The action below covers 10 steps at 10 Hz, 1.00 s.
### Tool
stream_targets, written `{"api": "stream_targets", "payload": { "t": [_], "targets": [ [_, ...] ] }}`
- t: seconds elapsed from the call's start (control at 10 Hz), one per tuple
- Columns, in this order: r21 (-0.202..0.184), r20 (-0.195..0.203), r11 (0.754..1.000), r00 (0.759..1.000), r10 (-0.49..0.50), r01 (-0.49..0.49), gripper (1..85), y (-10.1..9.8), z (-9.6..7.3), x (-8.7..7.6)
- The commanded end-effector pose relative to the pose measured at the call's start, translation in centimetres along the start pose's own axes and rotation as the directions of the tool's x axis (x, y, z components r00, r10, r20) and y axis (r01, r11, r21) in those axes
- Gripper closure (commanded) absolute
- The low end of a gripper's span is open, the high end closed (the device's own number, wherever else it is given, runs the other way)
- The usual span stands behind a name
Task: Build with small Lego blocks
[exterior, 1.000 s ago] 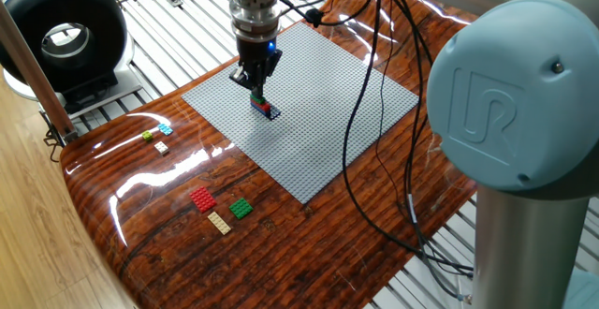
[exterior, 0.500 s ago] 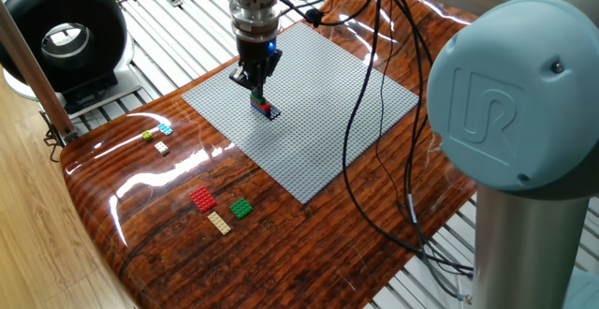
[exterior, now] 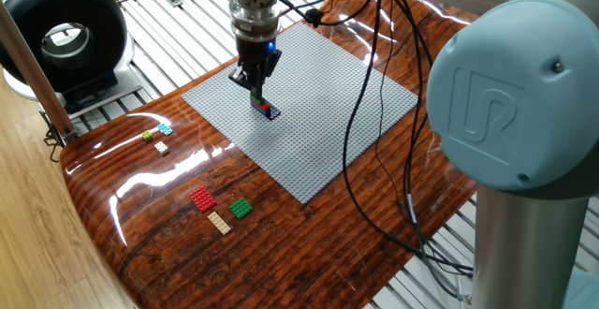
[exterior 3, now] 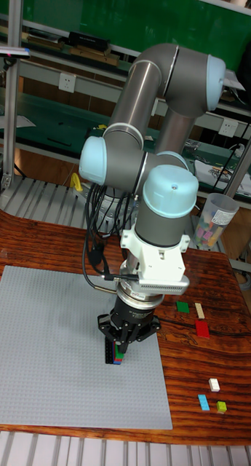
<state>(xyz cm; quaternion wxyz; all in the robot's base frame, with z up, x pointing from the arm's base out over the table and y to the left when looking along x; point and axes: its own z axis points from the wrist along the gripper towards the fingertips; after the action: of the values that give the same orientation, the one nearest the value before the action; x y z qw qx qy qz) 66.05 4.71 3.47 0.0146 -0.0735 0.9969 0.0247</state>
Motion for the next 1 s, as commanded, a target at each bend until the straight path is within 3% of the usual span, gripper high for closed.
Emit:
{"api": "stream_targets", "payload": {
  "t": [0.0, 0.2, 0.5, 0.7, 0.9],
  "targets": [
    [-0.012, 0.012, 1.000, 1.000, 0.000, 0.000, 84.3, 0.0, 0.6, -0.4],
    [-0.010, 0.013, 1.000, 1.000, 0.000, 0.000, 84.3, 0.0, 0.4, -0.3],
    [-0.013, -0.043, 1.000, 0.999, -0.003, 0.003, 84.3, -0.4, -2.5, 0.7],
    [-0.012, -0.040, 1.000, 0.999, 0.000, 0.000, 84.3, -0.5, -2.7, 0.7],
    [-0.005, -0.039, 1.000, 0.999, -0.011, 0.011, 84.3, -1.7, -2.9, 0.6]
  ]
}}
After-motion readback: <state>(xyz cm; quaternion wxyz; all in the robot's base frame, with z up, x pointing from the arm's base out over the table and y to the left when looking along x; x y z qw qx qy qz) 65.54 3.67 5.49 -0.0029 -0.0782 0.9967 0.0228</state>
